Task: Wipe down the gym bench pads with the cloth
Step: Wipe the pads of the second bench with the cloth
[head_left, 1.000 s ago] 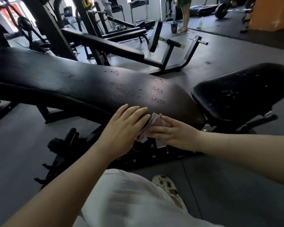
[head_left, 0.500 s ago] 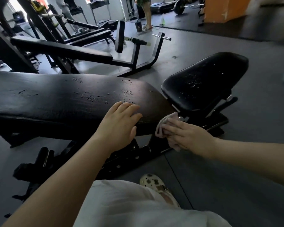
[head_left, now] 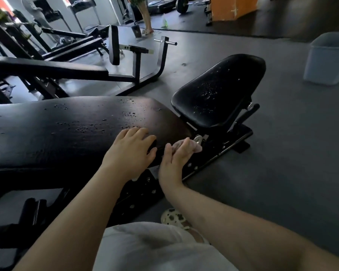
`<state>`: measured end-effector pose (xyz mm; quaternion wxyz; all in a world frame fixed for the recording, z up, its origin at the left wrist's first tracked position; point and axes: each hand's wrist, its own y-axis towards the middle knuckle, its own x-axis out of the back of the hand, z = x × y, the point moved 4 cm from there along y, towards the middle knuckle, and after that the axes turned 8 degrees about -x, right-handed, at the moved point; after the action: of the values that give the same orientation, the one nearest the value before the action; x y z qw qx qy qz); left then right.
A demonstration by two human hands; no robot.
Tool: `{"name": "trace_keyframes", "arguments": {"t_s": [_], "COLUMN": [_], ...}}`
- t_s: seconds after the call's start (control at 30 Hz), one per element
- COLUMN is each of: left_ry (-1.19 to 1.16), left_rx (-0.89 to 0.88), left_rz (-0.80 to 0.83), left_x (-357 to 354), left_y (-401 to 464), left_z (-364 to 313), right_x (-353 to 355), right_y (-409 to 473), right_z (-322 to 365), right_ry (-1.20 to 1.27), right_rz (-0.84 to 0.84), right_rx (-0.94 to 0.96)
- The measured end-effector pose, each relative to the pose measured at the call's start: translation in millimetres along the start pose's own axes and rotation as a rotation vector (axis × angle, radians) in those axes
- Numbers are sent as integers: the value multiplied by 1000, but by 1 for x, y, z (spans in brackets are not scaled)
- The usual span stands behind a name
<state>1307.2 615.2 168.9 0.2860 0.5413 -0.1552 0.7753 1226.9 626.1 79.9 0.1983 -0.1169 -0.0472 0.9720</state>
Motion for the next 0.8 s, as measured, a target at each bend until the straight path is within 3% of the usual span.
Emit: {"name": "trace_keyframes", "arguments": {"t_s": [0.1, 0.3, 0.5, 0.63, 0.67, 0.8], "left_ry": [10, 8, 51, 42, 43, 50], "left_rx": [5, -2, -7, -11, -11, 3], "left_rz": [-32, -40, 17, 33, 22, 4], "left_x": [0, 1, -3, -2, -1, -1], "left_y": [0, -1, -3, -3, -3, -4], "left_z": [0, -2, -1, -2, -2, -3], "right_x": [3, 16, 36, 41, 40, 35], "right_y": [5, 27, 64, 94, 95, 93], "right_z": [-4, -11, 5, 27, 33, 23], "right_ry": [-21, -35, -25, 63, 20, -653], "right_rz": [-75, 25, 186, 396, 443, 393], "right_rx": [99, 57, -27, -190, -190, 134]}}
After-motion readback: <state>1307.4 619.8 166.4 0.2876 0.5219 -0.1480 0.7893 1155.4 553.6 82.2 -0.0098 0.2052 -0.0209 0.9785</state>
